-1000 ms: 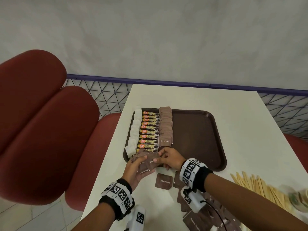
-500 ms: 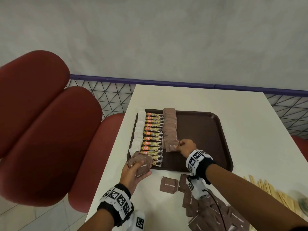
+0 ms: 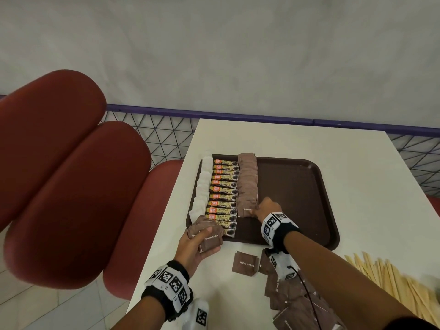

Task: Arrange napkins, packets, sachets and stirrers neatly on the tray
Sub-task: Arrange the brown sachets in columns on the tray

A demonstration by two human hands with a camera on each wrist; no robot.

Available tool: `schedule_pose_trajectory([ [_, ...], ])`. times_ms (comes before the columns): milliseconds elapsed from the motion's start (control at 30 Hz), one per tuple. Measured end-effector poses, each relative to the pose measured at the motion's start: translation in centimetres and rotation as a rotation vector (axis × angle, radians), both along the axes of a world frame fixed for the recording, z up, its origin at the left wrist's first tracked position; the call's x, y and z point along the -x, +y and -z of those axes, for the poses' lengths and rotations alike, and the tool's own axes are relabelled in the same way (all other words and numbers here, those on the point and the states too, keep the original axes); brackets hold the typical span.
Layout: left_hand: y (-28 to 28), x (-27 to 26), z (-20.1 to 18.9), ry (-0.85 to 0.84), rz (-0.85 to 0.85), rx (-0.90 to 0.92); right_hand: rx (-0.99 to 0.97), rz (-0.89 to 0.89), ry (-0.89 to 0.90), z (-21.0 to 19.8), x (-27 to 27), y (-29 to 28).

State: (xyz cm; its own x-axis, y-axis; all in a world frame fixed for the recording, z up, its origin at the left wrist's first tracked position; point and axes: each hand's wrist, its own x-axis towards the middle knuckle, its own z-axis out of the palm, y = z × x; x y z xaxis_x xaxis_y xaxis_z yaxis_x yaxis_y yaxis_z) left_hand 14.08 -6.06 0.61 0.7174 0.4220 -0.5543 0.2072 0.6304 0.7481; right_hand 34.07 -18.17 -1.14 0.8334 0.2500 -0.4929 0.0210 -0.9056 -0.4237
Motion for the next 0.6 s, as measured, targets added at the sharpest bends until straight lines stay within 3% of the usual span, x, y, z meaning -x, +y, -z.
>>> schedule_pose_trajectory([
  [300, -0.6, -0.3, -0.2, -0.009, 0.011, -0.032, -0.276, -0.020, -0.143, -0.8, 1.4, -2.1],
  [467, -1.4, -0.7, -0.5, -0.020, 0.016, -0.062, -0.599, -0.155, 0.099, -1.9, 4.0, -2.8],
  [600, -1.9, -1.0, -0.7, -0.022, 0.052, -0.090, -0.683, -0.254, 0.287, -2.0, 5.6, -2.7],
])
